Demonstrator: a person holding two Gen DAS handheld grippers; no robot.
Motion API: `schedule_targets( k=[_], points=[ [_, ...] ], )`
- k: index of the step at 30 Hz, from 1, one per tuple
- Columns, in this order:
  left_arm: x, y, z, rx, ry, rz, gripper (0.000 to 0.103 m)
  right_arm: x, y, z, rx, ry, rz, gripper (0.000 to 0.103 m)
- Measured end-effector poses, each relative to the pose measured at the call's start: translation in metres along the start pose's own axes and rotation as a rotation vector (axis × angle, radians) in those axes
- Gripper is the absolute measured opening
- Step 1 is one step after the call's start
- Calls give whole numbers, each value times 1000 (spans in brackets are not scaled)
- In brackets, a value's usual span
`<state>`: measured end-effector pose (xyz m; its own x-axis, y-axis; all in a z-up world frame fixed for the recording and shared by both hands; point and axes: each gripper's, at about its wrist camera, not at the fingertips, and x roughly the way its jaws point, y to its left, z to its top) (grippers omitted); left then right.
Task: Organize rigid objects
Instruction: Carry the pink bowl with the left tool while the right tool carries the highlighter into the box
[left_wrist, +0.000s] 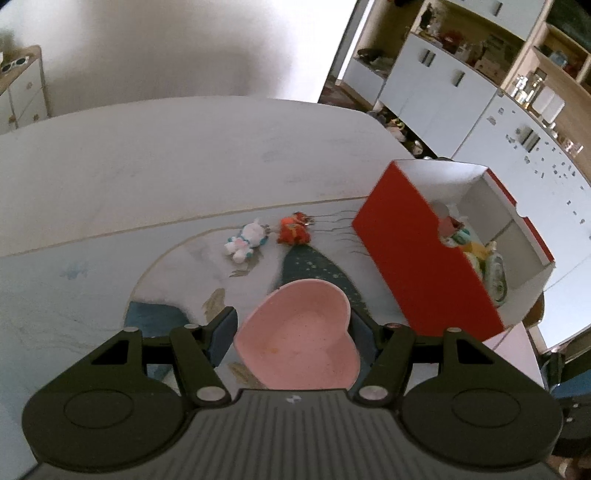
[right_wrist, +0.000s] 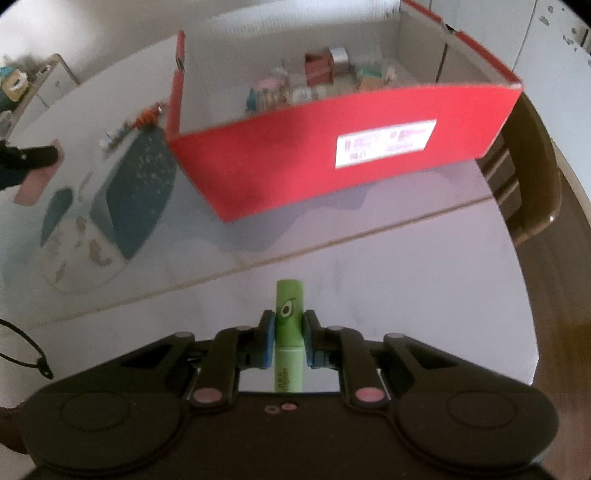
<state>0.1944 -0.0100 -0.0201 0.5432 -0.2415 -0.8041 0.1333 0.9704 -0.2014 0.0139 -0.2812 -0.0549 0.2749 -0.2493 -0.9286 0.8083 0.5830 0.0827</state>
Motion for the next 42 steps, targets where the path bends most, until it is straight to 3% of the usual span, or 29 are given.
schedule_targets(
  k=[11,26,35,42],
  points=[
    [-12,-55,6,55,-30,-6,66,-34,-25,37,-65,-98,89,15],
    [-1,-156,24,105,-60,-5,66,-73,-87,105,-184,-235,174,15],
    [25,-210,45,134,-55,20,66,-61,-105,147,-264,-270,194,15],
    [66,-240,68,171,-25,93,66,-31,-111,173,-305,-234,191,15]
  ],
)
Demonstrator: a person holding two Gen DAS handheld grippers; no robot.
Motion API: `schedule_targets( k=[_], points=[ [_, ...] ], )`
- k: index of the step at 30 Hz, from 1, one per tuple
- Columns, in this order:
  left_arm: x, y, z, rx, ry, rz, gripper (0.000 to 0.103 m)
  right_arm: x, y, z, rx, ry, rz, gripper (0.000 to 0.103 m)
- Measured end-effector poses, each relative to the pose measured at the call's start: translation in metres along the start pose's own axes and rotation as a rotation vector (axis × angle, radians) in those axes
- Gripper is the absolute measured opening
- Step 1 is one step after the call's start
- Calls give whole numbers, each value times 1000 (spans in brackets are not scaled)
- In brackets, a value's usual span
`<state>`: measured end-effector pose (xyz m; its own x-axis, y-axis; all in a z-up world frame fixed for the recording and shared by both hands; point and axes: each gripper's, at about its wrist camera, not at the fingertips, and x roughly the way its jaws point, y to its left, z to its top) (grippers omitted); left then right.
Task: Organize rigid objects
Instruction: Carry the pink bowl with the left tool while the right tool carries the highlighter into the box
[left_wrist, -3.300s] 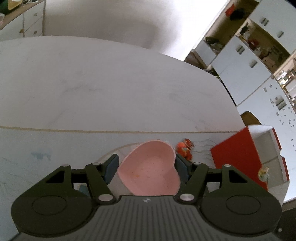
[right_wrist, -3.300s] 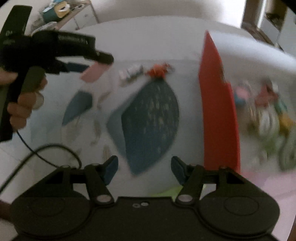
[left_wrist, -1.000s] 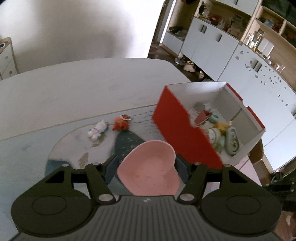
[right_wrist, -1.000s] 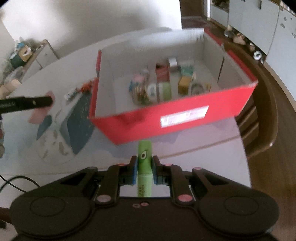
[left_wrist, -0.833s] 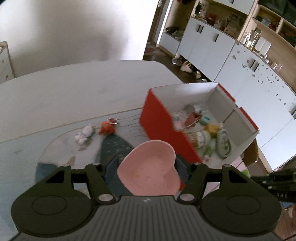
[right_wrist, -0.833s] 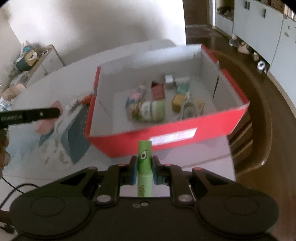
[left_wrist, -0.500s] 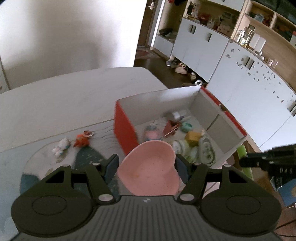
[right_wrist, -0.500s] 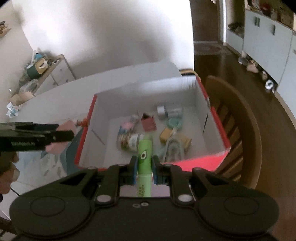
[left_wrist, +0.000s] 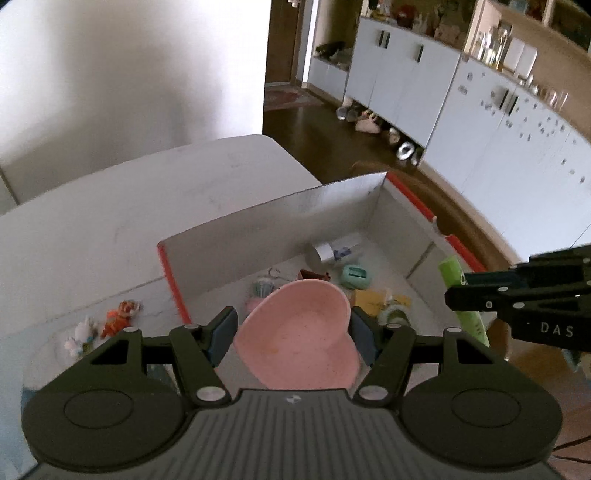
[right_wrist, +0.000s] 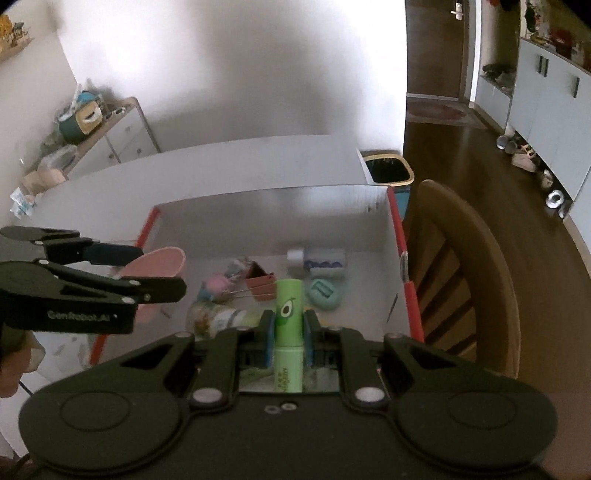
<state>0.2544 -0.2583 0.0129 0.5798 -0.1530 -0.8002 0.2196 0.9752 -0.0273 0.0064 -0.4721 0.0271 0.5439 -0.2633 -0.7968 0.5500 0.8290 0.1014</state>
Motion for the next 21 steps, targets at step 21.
schedule_targets(
  k=[21],
  points=[
    [104,-6,31,1,134,202,66,85,-14,31,-79,76,12,15]
  ],
)
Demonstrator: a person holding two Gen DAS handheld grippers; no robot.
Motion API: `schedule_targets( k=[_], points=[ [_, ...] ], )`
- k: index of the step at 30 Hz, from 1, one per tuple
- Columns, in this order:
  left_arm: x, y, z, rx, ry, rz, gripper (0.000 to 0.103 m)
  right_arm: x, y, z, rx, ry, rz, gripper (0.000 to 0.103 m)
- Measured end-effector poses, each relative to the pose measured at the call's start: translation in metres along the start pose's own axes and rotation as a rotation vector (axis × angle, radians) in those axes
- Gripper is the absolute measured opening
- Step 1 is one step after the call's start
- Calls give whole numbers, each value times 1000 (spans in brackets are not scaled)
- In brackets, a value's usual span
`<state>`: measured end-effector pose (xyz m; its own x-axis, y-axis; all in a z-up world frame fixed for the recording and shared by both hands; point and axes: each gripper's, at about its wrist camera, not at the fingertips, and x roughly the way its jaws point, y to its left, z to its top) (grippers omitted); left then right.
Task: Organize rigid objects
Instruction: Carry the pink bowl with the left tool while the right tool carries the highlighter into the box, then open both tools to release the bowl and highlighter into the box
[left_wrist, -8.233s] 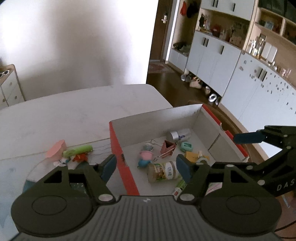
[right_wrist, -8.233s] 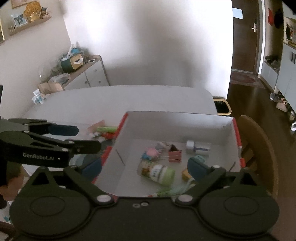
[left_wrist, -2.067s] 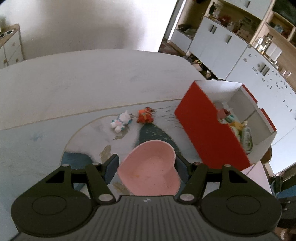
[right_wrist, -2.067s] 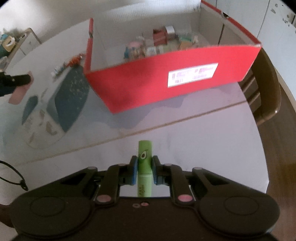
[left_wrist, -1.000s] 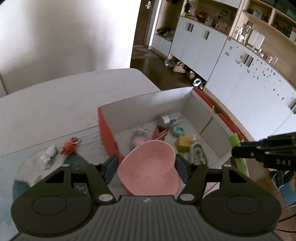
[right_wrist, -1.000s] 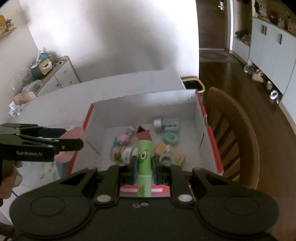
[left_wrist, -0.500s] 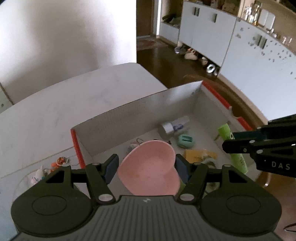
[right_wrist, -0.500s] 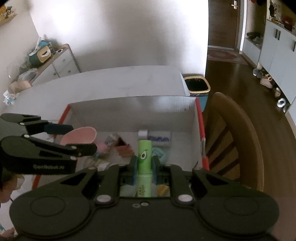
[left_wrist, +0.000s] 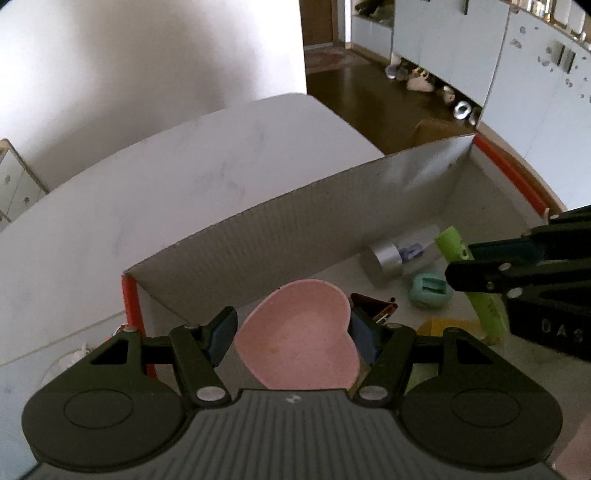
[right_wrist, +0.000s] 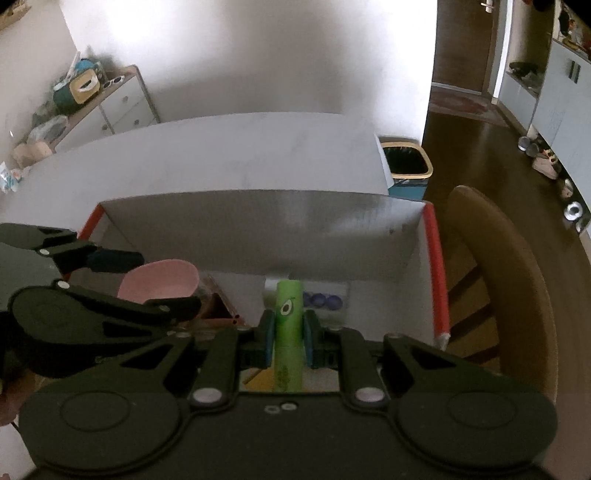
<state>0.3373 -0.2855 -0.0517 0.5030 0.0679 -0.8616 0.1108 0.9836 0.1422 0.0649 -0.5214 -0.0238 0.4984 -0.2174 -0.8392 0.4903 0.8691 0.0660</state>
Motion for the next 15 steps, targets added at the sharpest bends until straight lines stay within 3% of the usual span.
schedule_targets(
  k=[15],
  points=[
    [16,-3,2,-40,76,6,66,20,-7,1,20,60,-5,15]
  ],
)
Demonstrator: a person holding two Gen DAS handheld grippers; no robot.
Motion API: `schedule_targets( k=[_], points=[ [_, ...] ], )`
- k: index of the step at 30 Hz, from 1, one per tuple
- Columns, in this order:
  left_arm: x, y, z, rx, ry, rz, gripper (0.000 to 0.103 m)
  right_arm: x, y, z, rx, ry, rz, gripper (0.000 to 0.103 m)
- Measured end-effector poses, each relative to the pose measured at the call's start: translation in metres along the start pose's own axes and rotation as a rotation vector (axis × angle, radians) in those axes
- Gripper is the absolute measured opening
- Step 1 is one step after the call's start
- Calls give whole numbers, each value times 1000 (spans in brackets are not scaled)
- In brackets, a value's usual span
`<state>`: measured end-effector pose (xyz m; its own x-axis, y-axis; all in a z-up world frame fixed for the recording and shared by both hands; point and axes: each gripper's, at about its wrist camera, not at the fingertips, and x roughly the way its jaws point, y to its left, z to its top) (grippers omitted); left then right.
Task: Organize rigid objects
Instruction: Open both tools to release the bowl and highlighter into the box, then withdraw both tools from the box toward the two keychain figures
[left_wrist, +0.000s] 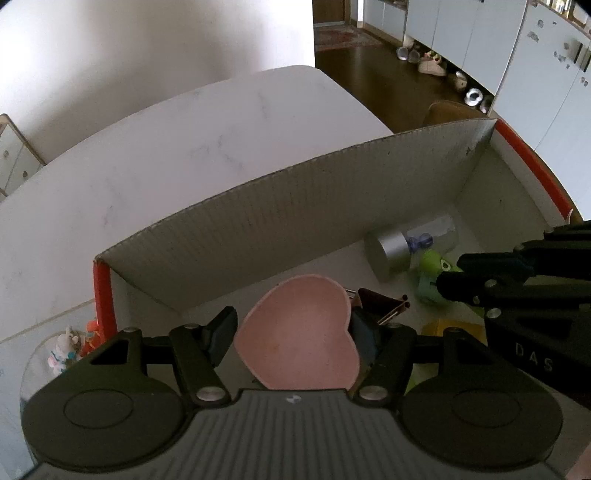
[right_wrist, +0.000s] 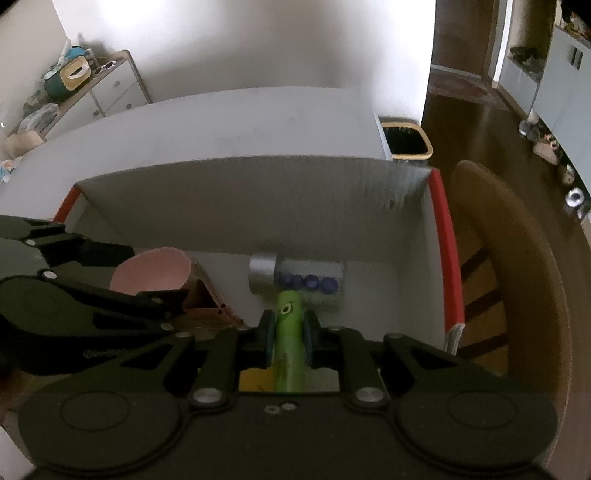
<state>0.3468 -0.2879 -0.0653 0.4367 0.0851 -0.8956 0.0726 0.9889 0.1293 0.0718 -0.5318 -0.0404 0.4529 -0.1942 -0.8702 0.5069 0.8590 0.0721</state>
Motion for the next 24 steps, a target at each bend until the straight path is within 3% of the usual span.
schedule_targets(
  k=[7,19,24],
  points=[
    [-2,1,-1,-3,10,0,67,0,-3,1,27,11,7,16],
    [-15,4,-9,-25,-12,-30,66,-20,2,-5,19,-18,29,28],
    [-33,4,-16,-34,-65,-59,66,-35,10,-12,-9,-47,9,43]
  ],
)
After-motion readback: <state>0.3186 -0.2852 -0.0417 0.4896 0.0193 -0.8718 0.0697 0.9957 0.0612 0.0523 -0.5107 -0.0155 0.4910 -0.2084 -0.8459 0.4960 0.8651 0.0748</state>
